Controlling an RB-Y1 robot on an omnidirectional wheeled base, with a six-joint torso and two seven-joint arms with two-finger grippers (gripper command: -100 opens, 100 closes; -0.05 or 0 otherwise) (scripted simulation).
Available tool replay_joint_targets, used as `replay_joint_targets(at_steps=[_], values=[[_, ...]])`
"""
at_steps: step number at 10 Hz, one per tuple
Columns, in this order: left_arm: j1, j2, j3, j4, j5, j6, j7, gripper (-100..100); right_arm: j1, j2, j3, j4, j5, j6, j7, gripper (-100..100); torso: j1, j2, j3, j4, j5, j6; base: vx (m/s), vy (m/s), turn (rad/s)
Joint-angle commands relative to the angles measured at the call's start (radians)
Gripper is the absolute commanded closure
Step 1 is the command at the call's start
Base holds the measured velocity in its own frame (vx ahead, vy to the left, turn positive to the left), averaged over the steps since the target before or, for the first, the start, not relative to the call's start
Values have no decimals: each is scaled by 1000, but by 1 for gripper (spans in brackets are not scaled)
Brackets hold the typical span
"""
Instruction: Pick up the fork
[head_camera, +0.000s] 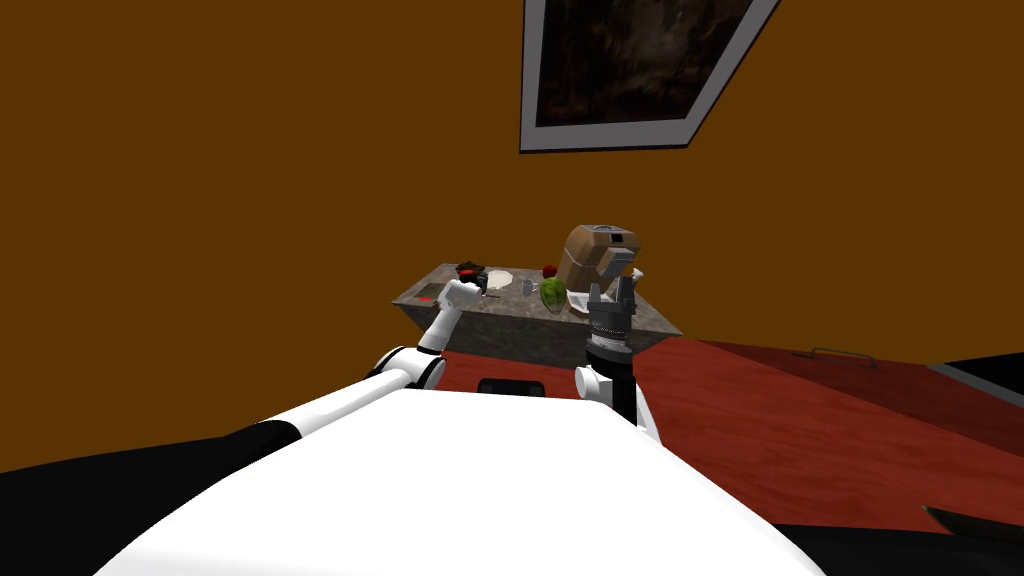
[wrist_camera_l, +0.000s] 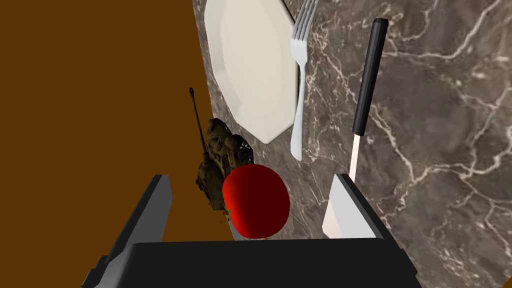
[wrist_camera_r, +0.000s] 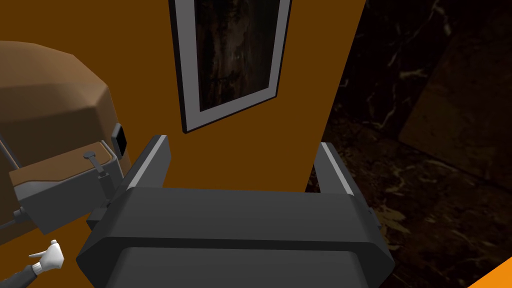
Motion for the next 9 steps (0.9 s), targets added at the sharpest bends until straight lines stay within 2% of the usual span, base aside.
replay_joint_targets(at_steps=[1, 2, 3, 4, 5, 6, 7, 8, 9], values=[[-38, 6, 8, 50, 3, 50, -1, -100, 0, 0, 0, 0, 0, 0, 0, 0, 0, 0, 0, 0, 0, 0, 46, -17, -28], [-38, 6, 8, 52, 3, 69, -1, -100, 0, 0, 0, 0, 0, 0, 0, 0, 0, -1, 0, 0, 0, 0, 46, -12, -11], [-69, 11, 15, 95, 5, 101, -3, -100, 0, 0, 0, 0, 0, 0, 0, 0, 0, -1, 0, 0, 0, 0, 56, -18, -26], [-69, 11, 15, 97, 5, 118, -3, -100, 0, 0, 0, 0, 0, 0, 0, 0, -1, -1, -1, 0, 0, 0, 52, -16, -16], [-98, 17, 22, 140, 7, 149, -6, -100, 0, 0, 0, 0, 0, 0, 0, 0, 0, -1, -1, 0, 0, 0, 61, -7, -28], [-98, 17, 22, 140, 7, 163, -6, -100, 0, 0, 0, 0, 0, 0, 0, 0, 0, -2, -1, 0, 0, 0, 53, -7, -13], [-125, 23, 29, 181, 9, 200, -9, -100, 0, 0, 0, 0, 0, 0, 0, 0, 0, -1, -1, 0, 0, 0, 62, -16, -30], [-125, 23, 29, 182, 9, 206, -9, -100, 0, 0, 0, 0, 0, 0, 0, 0, 0, -2, -1, 0, 0, 0, 48, -11, -16], [-149, 28, 37, 223, 11, 244, -13, -100, 0, 0, 0, 0, 0, 0, 0, 0, 0, -1, -1, 0, 0, 0, 56, -7, -39]])
